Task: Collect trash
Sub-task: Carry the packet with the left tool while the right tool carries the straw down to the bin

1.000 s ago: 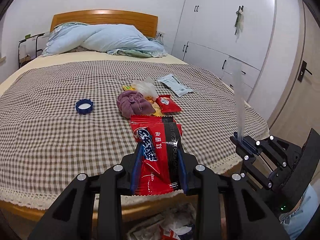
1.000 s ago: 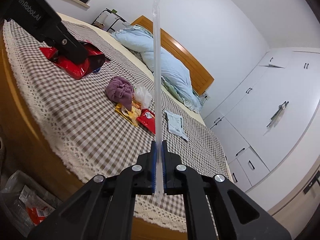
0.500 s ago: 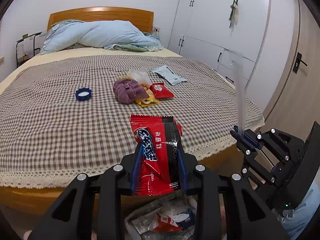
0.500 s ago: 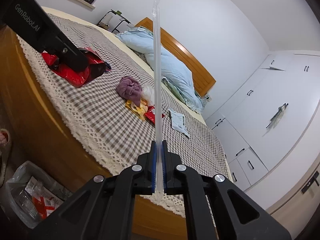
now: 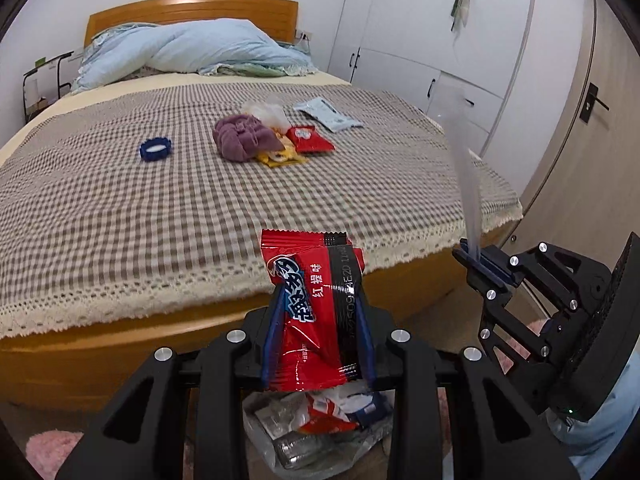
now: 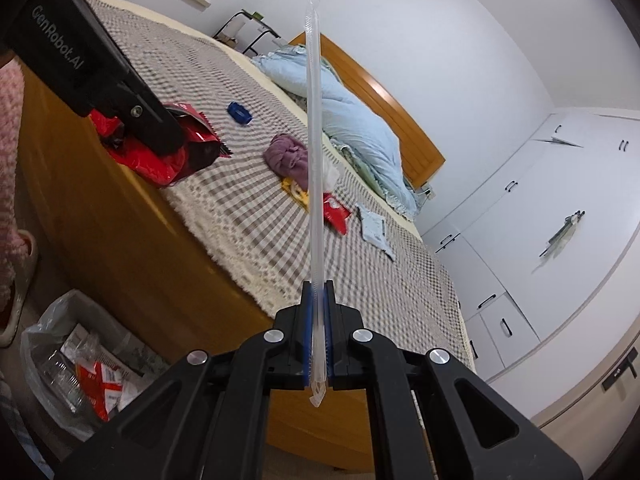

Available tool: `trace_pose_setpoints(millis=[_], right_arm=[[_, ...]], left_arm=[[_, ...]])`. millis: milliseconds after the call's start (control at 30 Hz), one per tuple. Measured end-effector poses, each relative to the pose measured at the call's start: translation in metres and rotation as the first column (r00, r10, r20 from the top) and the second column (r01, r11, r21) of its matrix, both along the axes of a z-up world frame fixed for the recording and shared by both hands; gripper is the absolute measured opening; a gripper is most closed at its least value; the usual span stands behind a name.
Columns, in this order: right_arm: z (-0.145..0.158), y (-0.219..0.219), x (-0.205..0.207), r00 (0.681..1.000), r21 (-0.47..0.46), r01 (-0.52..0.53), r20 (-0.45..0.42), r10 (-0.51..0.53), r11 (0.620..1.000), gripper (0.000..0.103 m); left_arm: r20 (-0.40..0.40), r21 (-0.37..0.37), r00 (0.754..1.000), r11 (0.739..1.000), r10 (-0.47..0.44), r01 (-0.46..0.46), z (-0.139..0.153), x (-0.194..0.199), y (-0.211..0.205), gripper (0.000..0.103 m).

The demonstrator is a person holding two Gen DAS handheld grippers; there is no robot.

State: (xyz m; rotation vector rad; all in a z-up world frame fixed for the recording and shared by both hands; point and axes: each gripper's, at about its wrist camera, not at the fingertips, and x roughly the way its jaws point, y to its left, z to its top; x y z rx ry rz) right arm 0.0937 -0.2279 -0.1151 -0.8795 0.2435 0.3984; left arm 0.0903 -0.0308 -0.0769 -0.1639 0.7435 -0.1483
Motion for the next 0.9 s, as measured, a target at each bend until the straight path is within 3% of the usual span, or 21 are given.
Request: trace_pose_setpoints(millis=[533, 900], right_arm=[[-0.03, 0.006, -0.02, 0.996, -0.098, -0.051, -0.077, 0.044, 0.994, 0.005], [-0.047, 0.01, -0.024, 0.989, -0.158, -0.093, -0.126, 0.073, 0.983, 0.005]], left_arm=[[-0.109, 0.005, 0.994, 1.0, -0.023, 0.023, -0.04, -0.013, -0.002, 0.029], [-0.213, -0.017, 0.977, 0.999, -0.034, 0.031, -0.076, -0.012, 0.001, 0.029]])
